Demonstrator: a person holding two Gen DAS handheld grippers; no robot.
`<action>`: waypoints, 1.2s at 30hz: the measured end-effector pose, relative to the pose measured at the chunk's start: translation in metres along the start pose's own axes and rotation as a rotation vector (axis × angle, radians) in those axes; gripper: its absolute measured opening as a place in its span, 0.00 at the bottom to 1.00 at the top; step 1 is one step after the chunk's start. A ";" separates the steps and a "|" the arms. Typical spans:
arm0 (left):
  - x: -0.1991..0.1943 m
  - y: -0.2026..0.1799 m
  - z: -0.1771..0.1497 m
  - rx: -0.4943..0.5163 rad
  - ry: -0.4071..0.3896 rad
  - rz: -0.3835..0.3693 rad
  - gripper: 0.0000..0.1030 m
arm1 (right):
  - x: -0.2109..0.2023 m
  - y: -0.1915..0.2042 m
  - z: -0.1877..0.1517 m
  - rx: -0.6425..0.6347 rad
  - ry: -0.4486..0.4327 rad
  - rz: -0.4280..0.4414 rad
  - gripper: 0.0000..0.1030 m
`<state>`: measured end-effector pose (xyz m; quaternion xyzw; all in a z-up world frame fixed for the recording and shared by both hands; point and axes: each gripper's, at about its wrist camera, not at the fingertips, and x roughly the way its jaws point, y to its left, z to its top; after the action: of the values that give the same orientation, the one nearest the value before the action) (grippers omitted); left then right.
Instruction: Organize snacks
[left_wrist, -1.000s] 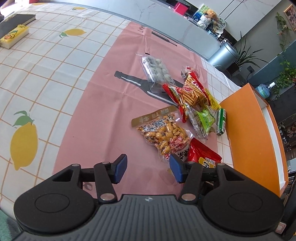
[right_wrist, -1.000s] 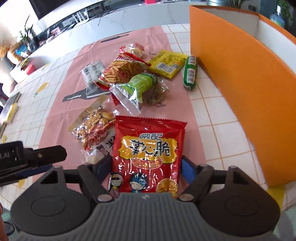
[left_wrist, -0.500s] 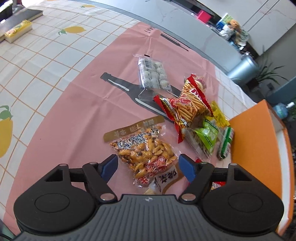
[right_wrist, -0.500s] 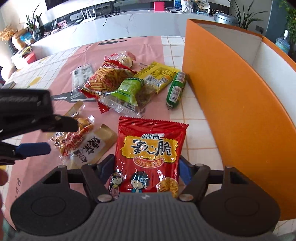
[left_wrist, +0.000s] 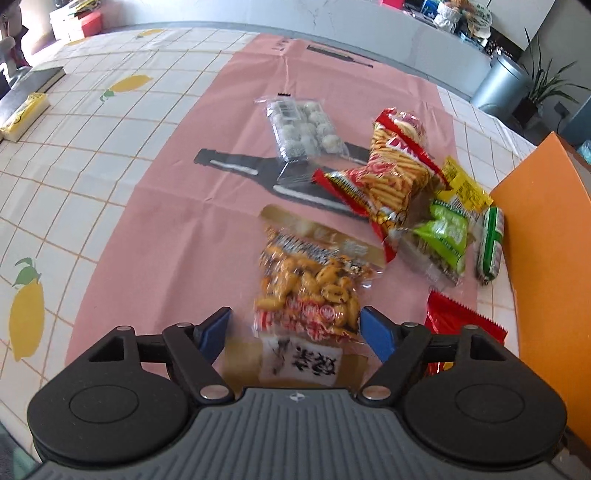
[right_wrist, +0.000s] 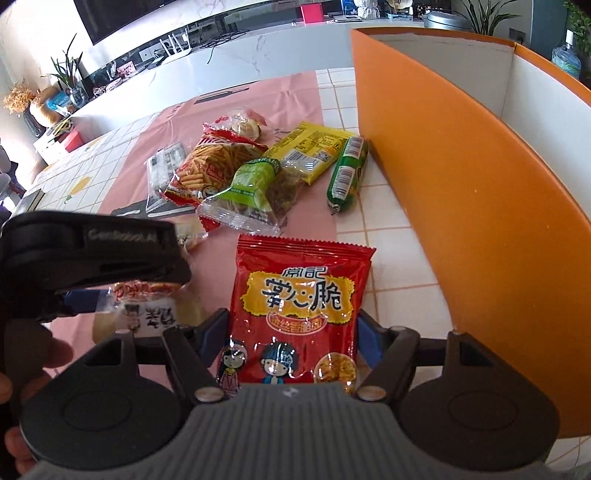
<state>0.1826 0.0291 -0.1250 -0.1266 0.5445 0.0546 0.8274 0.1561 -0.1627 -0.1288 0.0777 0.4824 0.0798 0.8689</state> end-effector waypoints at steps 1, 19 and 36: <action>-0.002 0.004 -0.001 0.016 0.013 -0.003 0.88 | -0.001 0.001 -0.001 -0.004 0.000 0.006 0.67; -0.024 0.044 -0.018 -0.002 0.014 -0.105 0.88 | -0.005 0.009 -0.005 -0.035 0.016 0.040 0.84; -0.005 0.021 -0.024 0.354 -0.131 -0.148 0.92 | 0.001 0.027 -0.010 -0.161 0.011 0.000 0.88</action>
<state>0.1545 0.0431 -0.1321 -0.0151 0.4799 -0.0950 0.8720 0.1459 -0.1357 -0.1291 0.0070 0.4792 0.1190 0.8696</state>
